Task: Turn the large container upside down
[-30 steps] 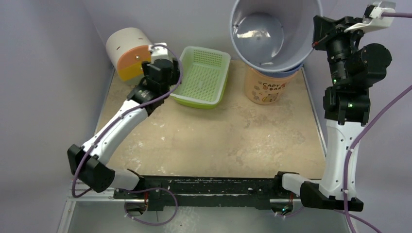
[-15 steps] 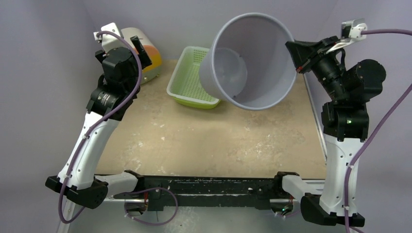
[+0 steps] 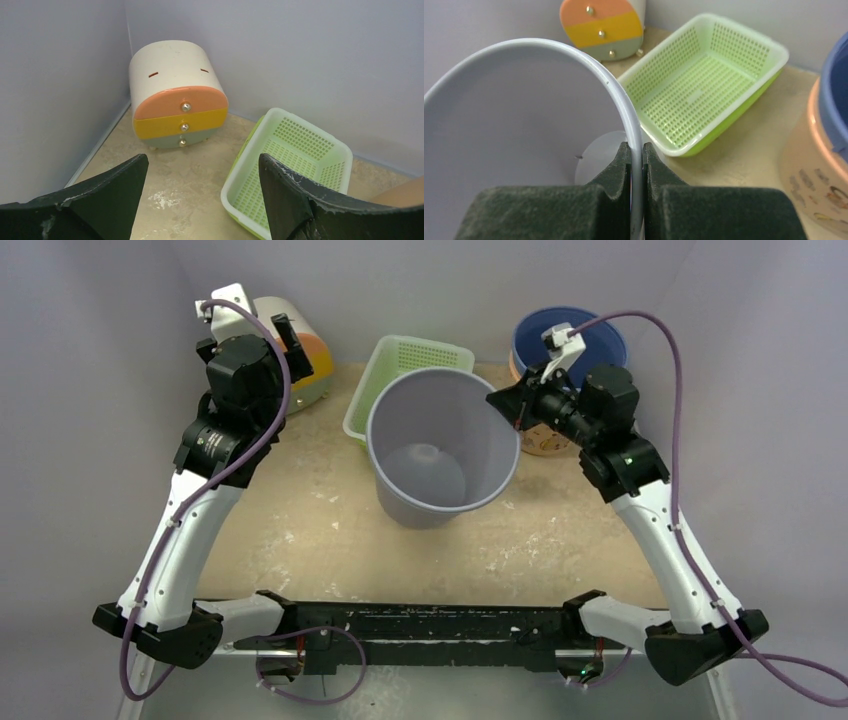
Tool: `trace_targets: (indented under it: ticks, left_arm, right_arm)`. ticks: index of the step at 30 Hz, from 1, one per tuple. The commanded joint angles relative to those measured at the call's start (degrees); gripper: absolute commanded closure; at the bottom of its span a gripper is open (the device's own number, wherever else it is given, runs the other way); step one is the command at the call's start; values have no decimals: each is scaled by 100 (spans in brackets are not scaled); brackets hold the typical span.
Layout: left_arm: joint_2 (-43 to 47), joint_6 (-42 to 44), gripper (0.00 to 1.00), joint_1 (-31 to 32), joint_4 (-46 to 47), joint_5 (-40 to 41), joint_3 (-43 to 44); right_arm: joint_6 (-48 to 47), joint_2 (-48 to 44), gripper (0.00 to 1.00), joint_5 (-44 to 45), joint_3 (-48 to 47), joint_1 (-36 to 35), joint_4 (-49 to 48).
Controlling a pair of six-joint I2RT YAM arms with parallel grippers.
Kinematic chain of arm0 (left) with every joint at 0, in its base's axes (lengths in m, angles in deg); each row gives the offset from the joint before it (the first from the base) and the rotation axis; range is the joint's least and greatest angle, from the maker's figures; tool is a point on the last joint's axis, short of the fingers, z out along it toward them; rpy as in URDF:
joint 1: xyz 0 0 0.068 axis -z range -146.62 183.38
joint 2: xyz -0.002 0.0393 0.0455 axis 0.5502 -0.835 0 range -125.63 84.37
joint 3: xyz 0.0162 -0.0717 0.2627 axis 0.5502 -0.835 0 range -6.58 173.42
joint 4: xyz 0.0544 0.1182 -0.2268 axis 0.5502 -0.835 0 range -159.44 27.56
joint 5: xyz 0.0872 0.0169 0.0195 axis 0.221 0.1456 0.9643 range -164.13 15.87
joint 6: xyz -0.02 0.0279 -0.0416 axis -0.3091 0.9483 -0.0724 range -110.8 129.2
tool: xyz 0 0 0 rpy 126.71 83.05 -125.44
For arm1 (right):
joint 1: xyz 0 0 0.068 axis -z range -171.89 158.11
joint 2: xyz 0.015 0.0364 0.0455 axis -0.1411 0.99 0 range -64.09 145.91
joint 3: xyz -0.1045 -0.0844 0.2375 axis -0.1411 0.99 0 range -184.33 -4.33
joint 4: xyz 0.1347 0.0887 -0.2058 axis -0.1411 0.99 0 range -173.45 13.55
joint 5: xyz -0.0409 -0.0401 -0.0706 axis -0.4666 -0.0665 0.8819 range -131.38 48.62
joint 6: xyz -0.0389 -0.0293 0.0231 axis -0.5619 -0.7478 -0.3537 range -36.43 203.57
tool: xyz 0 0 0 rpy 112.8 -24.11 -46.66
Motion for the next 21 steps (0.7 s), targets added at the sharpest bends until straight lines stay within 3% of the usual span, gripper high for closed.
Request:
trace_targets:
  ticks: [1,14,21]
  left_arm:
    - [148,182,22,-2,22,-181,71]
    - [207,369,24,-1,42,-1126,-395]
    - [213,459,26,0,76,-1249,-613]
  right_arm:
    - [29,-128,100,402,3,-177,-537]
    - [173,282,100,583,858,-394,-850]
    - [224,298,100,438,1031,-539,-810]
